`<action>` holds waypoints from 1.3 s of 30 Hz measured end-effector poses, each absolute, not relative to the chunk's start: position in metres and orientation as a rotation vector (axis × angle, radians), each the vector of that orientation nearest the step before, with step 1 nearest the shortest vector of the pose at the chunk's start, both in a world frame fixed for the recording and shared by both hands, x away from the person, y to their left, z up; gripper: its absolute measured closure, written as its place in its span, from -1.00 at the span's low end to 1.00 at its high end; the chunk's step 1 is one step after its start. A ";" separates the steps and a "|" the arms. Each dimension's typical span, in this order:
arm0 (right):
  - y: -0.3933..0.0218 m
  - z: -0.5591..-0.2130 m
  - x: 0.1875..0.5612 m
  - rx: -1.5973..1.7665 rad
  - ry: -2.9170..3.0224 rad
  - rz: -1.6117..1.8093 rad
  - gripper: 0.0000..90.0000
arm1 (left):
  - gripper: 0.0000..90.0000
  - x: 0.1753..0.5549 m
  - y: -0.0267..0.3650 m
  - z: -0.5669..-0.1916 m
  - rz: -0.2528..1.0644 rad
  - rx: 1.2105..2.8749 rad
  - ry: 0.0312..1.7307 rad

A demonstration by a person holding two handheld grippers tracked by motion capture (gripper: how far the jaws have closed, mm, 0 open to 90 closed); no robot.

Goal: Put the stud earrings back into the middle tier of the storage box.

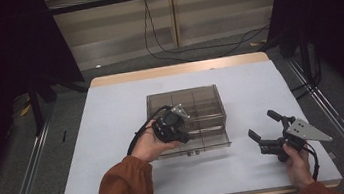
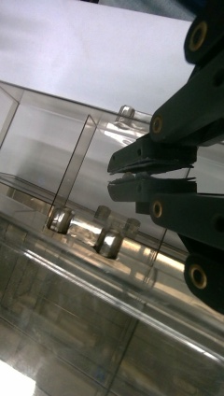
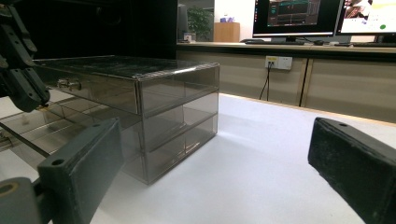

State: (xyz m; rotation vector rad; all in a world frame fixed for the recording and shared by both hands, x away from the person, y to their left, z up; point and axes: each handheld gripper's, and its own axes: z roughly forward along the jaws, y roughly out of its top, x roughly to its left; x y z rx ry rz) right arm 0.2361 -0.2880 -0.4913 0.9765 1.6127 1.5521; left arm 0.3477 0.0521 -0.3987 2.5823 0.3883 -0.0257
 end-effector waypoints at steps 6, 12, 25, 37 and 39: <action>-0.288 -0.491 0.236 0.975 1.613 1.552 -0.93 | 0.90 0.349 0.042 -0.404 -0.023 2.678 0.367; -0.288 -0.491 0.236 0.975 1.613 1.555 -0.93 | 0.90 0.353 0.036 -0.407 -0.034 2.755 0.339; -0.288 -0.491 0.236 0.975 1.614 1.554 -0.93 | 0.88 0.353 0.028 -0.411 -0.058 2.776 0.346; -0.288 -0.491 0.236 0.974 1.613 1.552 -0.93 | 0.78 0.348 0.044 -0.396 -0.065 2.651 0.366; -0.288 -0.491 0.236 0.974 1.612 1.552 -0.93 | 0.79 0.346 0.052 -0.396 -0.063 2.620 0.378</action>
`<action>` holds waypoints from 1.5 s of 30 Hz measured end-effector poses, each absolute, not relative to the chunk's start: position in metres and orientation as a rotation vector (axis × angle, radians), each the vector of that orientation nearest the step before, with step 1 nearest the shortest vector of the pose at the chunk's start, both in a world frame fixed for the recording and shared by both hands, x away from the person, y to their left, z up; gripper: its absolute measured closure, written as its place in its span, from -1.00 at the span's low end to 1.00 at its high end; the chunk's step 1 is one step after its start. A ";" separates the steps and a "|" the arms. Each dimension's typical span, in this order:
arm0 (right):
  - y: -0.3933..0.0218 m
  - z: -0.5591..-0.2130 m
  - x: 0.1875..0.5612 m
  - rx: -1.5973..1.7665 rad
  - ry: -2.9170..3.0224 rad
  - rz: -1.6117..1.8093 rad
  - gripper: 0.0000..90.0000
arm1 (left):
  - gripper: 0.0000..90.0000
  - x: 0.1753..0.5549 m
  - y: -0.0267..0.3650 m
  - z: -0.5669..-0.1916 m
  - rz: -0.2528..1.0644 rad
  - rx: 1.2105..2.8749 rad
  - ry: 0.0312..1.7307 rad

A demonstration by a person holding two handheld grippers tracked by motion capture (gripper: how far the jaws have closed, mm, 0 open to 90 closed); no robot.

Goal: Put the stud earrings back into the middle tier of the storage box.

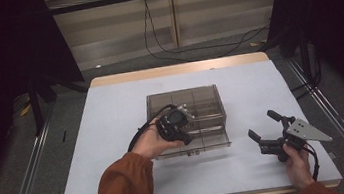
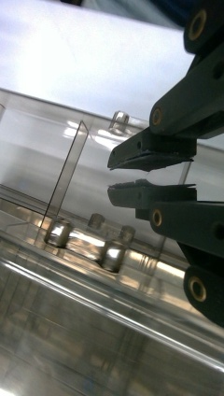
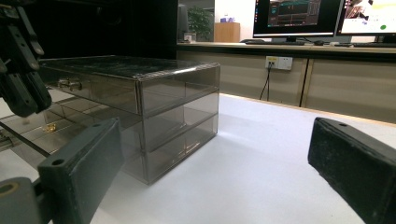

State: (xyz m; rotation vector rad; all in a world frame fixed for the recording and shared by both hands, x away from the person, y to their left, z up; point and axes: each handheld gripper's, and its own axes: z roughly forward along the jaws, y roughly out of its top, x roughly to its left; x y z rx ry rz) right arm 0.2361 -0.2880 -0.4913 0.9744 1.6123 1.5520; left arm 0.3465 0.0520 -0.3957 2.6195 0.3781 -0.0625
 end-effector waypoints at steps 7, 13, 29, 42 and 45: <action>-0.288 -0.491 0.236 0.977 1.612 1.553 -0.93 | 0.80 0.337 0.079 -0.395 -0.031 2.510 0.406; -0.288 -0.491 0.236 0.975 1.611 1.553 -0.94 | 0.78 0.332 0.106 -0.394 -0.032 2.390 0.458; -0.288 -0.491 0.236 0.976 1.611 1.549 -0.94 | 0.76 0.325 0.187 -0.406 0.046 2.240 0.667; -0.288 -0.491 0.236 0.976 1.611 1.549 -0.94 | 0.69 0.339 0.218 -0.425 0.084 2.335 0.814; -0.288 -0.491 0.236 0.974 1.610 1.553 -0.94 | 0.69 0.348 0.216 -0.431 0.073 2.407 0.824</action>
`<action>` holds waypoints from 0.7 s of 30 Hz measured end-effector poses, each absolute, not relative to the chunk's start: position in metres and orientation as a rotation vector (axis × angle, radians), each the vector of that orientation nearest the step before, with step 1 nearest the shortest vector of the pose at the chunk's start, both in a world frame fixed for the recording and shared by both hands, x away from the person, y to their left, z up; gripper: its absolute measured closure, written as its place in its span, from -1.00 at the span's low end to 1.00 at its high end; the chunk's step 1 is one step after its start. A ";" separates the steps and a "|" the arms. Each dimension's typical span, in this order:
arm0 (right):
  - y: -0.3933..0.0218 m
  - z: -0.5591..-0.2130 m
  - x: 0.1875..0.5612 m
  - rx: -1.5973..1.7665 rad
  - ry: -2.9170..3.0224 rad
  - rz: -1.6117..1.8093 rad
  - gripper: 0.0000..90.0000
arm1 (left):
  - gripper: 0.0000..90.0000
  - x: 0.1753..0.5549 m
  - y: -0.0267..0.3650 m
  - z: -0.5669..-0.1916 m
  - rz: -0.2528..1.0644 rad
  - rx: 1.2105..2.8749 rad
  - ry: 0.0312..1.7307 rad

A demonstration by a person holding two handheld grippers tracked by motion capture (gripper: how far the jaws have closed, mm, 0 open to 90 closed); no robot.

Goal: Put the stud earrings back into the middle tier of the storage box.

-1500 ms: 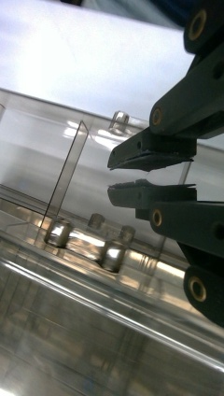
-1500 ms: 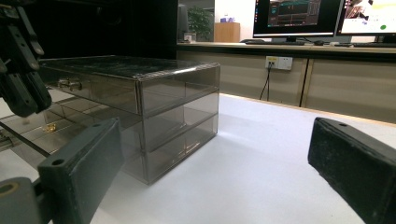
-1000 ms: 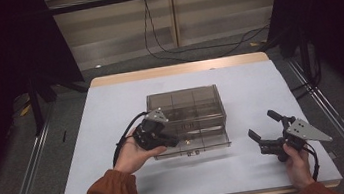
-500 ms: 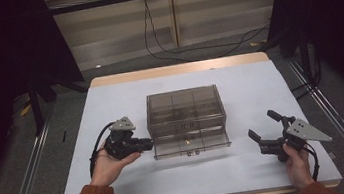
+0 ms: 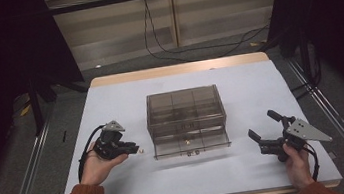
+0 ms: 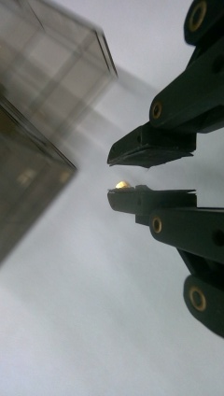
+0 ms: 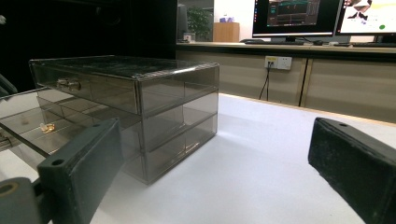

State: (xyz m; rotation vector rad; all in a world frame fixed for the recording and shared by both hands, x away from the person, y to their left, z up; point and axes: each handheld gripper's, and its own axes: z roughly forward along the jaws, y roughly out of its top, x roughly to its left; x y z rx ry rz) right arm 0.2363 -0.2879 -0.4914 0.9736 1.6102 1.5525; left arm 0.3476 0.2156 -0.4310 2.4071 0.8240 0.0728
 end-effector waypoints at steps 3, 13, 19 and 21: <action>-0.288 -0.491 0.236 0.975 1.610 1.551 -0.94 | 0.70 0.355 0.213 -0.435 0.059 2.463 0.833; -0.288 -0.491 0.236 0.975 1.612 1.554 -0.94 | 0.70 0.372 0.200 -0.440 -0.013 2.584 0.852; -0.288 -0.491 0.236 0.974 1.612 1.554 -0.94 | 0.71 0.378 0.191 -0.441 -0.025 2.655 0.841; -0.288 -0.491 0.236 0.974 1.613 1.555 -0.94 | 0.71 0.378 0.188 -0.441 -0.023 2.692 0.829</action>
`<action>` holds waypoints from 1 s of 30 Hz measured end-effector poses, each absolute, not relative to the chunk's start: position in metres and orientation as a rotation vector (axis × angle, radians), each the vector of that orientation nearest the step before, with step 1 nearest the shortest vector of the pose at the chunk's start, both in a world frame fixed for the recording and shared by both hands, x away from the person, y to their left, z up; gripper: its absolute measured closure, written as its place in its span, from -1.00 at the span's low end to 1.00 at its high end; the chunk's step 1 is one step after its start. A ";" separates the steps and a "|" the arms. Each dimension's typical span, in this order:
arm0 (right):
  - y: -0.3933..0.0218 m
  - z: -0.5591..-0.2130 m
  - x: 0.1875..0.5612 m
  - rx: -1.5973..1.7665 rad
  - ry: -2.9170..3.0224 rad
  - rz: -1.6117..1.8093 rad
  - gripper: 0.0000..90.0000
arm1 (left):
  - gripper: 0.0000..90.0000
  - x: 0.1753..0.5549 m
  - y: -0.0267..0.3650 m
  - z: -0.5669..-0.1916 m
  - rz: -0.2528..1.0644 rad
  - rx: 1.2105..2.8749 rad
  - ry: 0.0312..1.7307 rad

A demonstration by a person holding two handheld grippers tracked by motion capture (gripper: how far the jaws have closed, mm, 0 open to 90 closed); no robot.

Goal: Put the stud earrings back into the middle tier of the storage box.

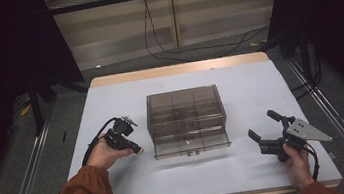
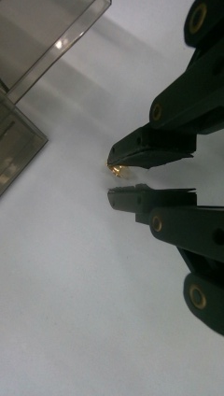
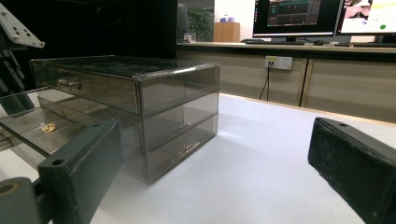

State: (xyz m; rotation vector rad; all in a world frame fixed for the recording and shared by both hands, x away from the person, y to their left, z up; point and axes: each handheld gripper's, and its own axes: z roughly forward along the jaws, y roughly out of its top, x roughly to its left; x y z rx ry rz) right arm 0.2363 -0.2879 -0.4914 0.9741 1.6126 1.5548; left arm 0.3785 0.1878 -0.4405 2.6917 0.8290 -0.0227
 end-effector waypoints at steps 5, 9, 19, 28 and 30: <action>-0.288 -0.491 0.236 0.974 1.613 1.555 -0.93 | 0.71 0.380 0.182 -0.446 -0.050 2.728 0.813; -0.288 -0.491 0.236 0.976 1.613 1.553 -0.93 | 0.74 0.380 0.179 -0.448 -0.041 2.739 0.811; -0.288 -0.491 0.236 0.976 1.613 1.553 -0.93 | 0.89 0.379 0.181 -0.448 -0.041 2.733 0.810; -0.288 -0.491 0.236 0.977 1.612 1.553 -0.93 | 0.91 0.374 0.190 -0.449 -0.057 2.661 0.832; -0.288 -0.491 0.236 0.977 1.612 1.553 -0.93 | 0.91 0.372 0.193 -0.448 -0.060 2.630 0.831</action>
